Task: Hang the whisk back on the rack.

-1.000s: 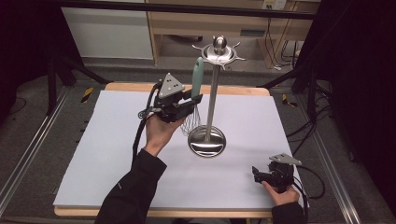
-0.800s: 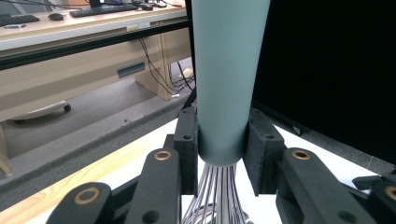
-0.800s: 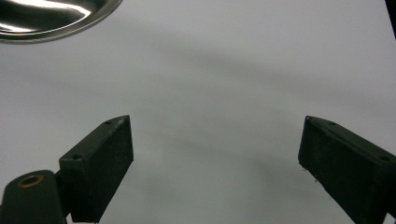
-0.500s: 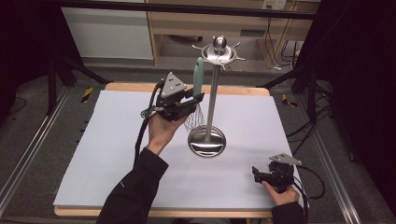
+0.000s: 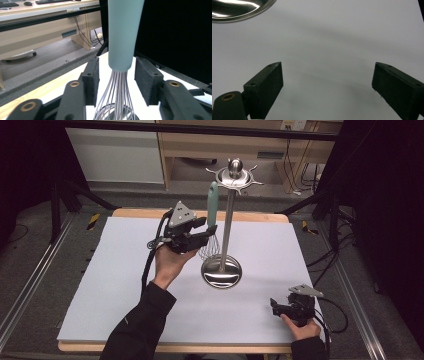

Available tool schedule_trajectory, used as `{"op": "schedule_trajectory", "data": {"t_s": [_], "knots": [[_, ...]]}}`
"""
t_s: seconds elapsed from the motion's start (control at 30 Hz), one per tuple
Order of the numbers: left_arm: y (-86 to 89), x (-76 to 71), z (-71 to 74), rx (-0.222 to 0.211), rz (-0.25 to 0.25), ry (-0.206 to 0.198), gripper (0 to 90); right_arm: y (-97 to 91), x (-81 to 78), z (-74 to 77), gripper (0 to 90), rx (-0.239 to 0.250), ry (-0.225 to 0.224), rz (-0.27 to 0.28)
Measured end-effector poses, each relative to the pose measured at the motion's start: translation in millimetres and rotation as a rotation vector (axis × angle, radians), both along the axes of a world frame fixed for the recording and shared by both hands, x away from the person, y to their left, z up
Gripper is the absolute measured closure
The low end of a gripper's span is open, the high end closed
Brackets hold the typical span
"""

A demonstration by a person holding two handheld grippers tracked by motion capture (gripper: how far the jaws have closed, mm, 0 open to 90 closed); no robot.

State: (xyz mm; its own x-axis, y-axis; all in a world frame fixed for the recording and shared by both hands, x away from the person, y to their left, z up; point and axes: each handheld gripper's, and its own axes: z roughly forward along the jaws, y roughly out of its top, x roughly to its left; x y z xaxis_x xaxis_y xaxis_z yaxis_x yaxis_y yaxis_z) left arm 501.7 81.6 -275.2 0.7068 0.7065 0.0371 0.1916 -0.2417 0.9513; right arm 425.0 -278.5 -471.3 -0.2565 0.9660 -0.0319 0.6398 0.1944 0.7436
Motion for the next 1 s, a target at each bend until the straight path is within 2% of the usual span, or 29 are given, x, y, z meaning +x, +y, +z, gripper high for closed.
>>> {"op": "schedule_trajectory", "data": {"t_s": [0.17,0.43,0.67,0.77,1.0], "knots": [[7.9,-9.8,-2.4,-0.007,-0.002,-0.006,47.0,-0.3,-0.6,0.4,10.5,-0.001,-0.001,-0.001],[25.5,-25.8,-11.6,0.013,0.010,-0.012,42.8,-0.7,-0.9,0.0,10.5,-0.007,-0.001,-0.005],[44.4,-38.1,-28.8,0.022,0.021,-0.006,40.8,0.0,-1.4,-0.9,10.5,-0.006,0.008,-0.014],[52.0,-41.8,-36.2,0.008,0.028,0.002,39.9,-1.7,-0.9,-1.7,10.5,-0.013,0.007,-0.009],[76.9,-50.5,-65.3,-0.007,0.072,0.020,37.2,-2.6,-1.6,-2.8,10.5,-0.010,0.012,-0.020]]}}
